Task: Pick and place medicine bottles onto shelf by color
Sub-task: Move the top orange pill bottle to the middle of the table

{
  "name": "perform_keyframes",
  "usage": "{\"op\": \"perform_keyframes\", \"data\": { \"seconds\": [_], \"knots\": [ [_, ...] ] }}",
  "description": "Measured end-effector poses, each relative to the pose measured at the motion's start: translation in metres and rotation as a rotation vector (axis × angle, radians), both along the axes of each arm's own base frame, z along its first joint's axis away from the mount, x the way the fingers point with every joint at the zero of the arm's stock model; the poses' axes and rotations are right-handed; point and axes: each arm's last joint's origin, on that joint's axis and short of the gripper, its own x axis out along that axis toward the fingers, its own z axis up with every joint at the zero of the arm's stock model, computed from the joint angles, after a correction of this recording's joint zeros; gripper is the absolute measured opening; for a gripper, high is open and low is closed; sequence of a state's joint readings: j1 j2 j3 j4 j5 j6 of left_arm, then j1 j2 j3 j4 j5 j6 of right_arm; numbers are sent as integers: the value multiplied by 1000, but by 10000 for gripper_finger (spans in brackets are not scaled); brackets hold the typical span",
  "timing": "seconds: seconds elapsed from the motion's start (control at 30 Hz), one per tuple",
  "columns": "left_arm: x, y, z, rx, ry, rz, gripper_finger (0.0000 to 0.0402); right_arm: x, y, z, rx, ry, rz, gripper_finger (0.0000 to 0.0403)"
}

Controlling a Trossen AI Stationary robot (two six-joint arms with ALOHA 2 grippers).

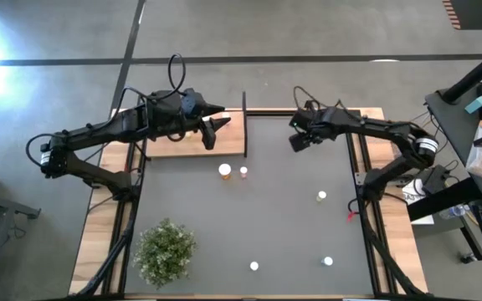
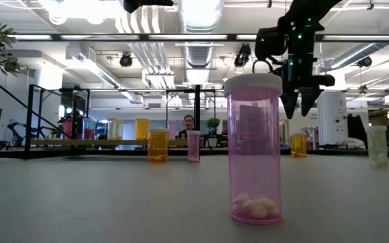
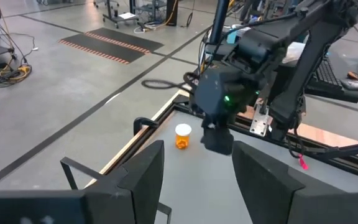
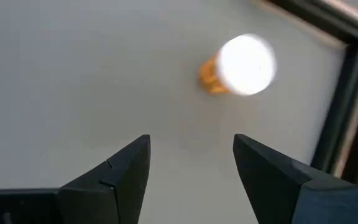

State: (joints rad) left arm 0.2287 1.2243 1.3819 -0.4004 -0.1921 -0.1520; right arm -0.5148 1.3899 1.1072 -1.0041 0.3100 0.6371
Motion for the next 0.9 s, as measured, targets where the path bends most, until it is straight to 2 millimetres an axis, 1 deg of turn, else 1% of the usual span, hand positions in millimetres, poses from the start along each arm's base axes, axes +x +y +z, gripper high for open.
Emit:
{"op": "perform_keyframes", "data": {
  "seconds": [0.17,0.37,0.47,0.6,0.7,0.9],
  "knots": [
    [0,0,0,0,0,1,174,-11,-14,2,-12,11,-41,221],
    [0,0,0,0,-1,2,174,-10,-25,2,-20,13,1,222],
    [0,0,0,-1,-1,3,174,-10,-36,-2,-31,4,-15,222],
    [0,0,0,-2,-1,4,174,-15,-46,-11,-14,27,-54,222],
    [0,0,0,-1,-1,4,174,-17,-51,-15,-3,44,-65,222],
    [0,0,0,-1,0,4,174,-15,-57,-21,10,79,-9,222]
  ]
}}
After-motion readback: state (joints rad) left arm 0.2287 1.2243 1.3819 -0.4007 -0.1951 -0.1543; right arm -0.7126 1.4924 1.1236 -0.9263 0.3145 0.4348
